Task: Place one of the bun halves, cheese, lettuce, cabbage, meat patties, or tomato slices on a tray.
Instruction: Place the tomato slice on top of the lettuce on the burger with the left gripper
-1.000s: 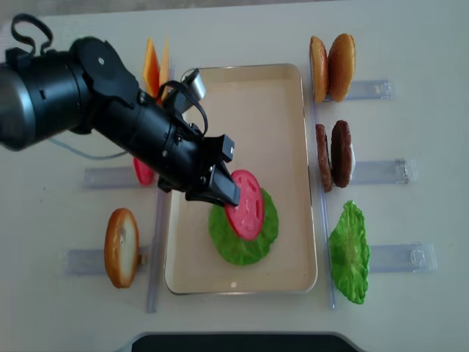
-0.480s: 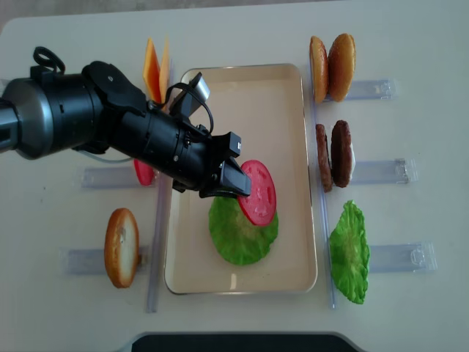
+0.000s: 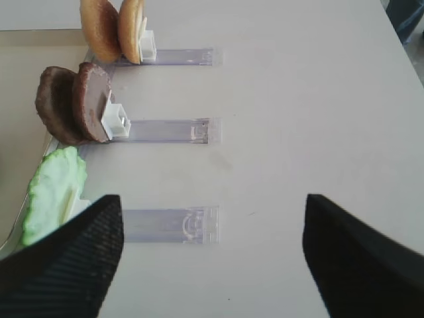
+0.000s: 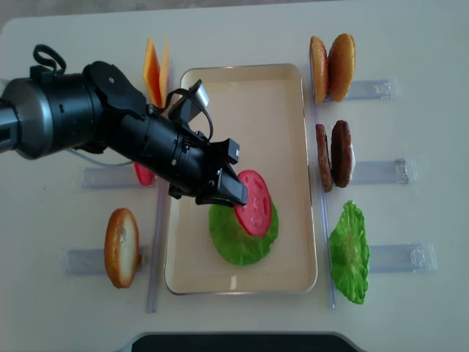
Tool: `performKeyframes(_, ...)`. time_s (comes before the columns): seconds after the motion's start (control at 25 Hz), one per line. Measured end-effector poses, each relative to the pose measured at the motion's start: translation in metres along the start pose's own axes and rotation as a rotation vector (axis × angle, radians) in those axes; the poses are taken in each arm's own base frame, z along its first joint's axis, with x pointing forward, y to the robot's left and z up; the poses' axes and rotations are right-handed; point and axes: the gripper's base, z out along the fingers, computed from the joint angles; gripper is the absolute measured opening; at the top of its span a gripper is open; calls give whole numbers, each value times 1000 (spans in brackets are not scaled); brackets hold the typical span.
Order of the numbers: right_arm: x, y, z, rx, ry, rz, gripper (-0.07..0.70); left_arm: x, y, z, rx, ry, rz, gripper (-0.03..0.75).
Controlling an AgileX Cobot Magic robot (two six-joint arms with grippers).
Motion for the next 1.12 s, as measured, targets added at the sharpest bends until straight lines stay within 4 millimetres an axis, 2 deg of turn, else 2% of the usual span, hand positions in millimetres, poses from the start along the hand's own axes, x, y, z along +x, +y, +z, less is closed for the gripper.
performKeyframes(1.12,0,0,0,0,0,0,531,-3,3,0,-33,-33,-9,48)
